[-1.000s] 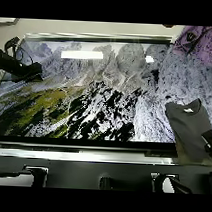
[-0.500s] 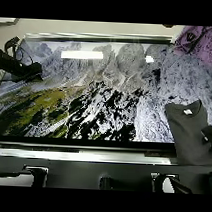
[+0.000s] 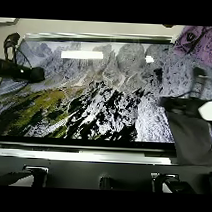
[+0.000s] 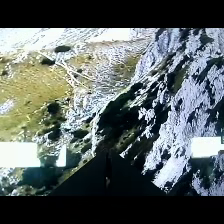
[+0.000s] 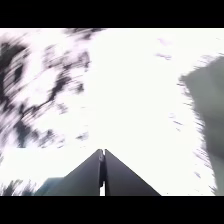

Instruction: Fold the clothes and pants, and hang the long-sleeved shirts on hangers.

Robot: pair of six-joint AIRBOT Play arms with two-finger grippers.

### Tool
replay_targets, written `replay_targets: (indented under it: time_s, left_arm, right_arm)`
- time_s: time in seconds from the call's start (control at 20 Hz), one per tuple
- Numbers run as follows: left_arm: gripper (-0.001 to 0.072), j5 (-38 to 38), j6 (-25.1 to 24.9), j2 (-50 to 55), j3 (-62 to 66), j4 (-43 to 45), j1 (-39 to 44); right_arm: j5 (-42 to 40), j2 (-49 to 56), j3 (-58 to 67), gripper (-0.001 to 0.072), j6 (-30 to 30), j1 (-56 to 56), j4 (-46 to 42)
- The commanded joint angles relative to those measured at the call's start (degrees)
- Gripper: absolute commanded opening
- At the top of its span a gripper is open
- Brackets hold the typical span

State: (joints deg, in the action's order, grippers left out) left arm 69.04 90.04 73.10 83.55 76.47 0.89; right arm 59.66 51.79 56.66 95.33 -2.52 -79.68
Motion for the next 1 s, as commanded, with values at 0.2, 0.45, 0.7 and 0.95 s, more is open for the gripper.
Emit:
replay_targets:
  time_s: [0.2, 0.45, 0.7, 0.95]
  left_arm:
    - [0.002, -9.9, -3.3, -8.1, -11.9, 1.2, 1.3]
    - [0.002, -10.2, -3.3, -8.0, -11.9, 1.2, 1.3]
    - [0.0021, -10.2, -3.3, -8.0, -11.9, 1.2, 1.3]
    - [0.0021, -10.2, -3.3, -8.0, -11.9, 1.2, 1.3]
  right_arm:
    - [-2.8, 2.3, 0.2, 0.0034, -4.7, -14.5, -1.0]
    - [-2.8, 2.3, 0.2, 0.0035, -4.7, -14.5, -0.9]
    - [-2.8, 2.3, 0.2, 0.0035, -4.7, -14.5, -0.9]
    - [-2.8, 2.3, 0.2, 0.0035, -4.7, -14.5, -0.9]
